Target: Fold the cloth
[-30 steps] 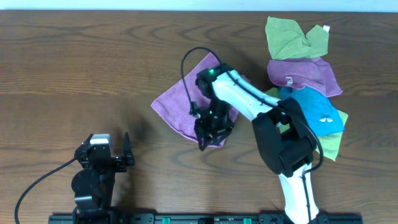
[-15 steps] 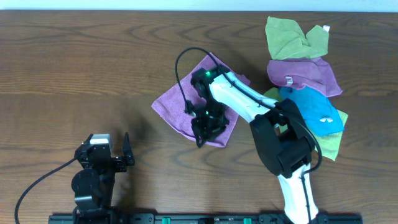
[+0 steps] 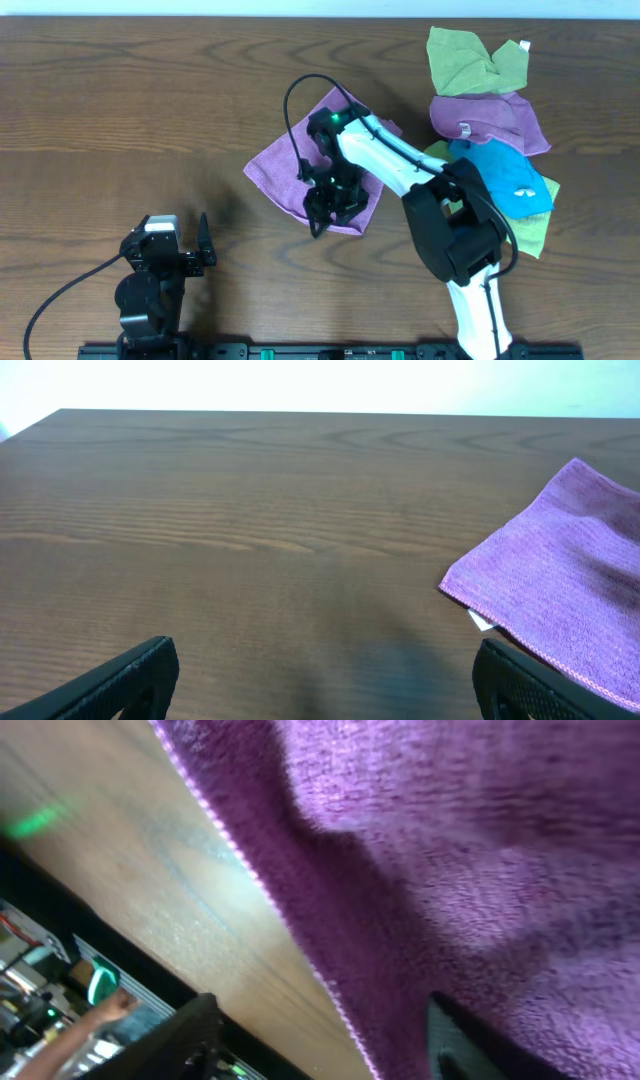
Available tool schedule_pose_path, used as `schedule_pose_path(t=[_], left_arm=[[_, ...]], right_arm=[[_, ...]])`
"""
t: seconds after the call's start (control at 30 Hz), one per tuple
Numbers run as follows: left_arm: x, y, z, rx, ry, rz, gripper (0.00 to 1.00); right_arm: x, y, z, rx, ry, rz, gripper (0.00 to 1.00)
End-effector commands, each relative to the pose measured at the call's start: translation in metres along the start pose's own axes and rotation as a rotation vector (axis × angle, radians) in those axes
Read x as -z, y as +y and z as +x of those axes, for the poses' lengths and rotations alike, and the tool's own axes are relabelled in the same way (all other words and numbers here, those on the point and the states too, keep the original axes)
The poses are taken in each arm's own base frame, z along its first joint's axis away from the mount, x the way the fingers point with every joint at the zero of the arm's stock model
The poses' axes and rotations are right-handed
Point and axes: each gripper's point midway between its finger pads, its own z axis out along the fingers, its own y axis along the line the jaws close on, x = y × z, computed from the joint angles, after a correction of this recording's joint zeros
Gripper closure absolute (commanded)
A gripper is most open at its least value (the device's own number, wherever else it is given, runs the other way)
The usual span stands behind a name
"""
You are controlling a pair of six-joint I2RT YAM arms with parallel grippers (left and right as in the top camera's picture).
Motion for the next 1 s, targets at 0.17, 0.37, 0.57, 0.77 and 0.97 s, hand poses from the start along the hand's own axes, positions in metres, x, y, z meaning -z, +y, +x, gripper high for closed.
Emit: schedule_pose_path(t=[0.17,0.37,0.57,0.77,0.97], left_arm=[[-0.003,0.0,0.012,0.007,0.029,-0.003,0.05],[-0.003,0.0,0.012,0.007,0.029,-0.003,0.05],[-0.003,0.0,0.012,0.007,0.029,-0.003,0.04],[-0.003,0.0,0.012,0.007,0.029,-0.003,0.05],[-0.003,0.0,0.012,0.007,0.029,-0.003,0.05]], right_arm=[[-0.007,0.016,-0.035,0.109,-0.122,0.05,0.76],[0.024,0.017,-0.1,0.146,-0.392,0.084,0.98],[0.033,0.024,-0.116,0.182,-0.461,0.083,0.99],[0.025,0.045,-0.11,0.218,-0.435,0.019,0.98],[0.009,0.091,-0.11,0.381,-0.437,-0.017,0.99]])
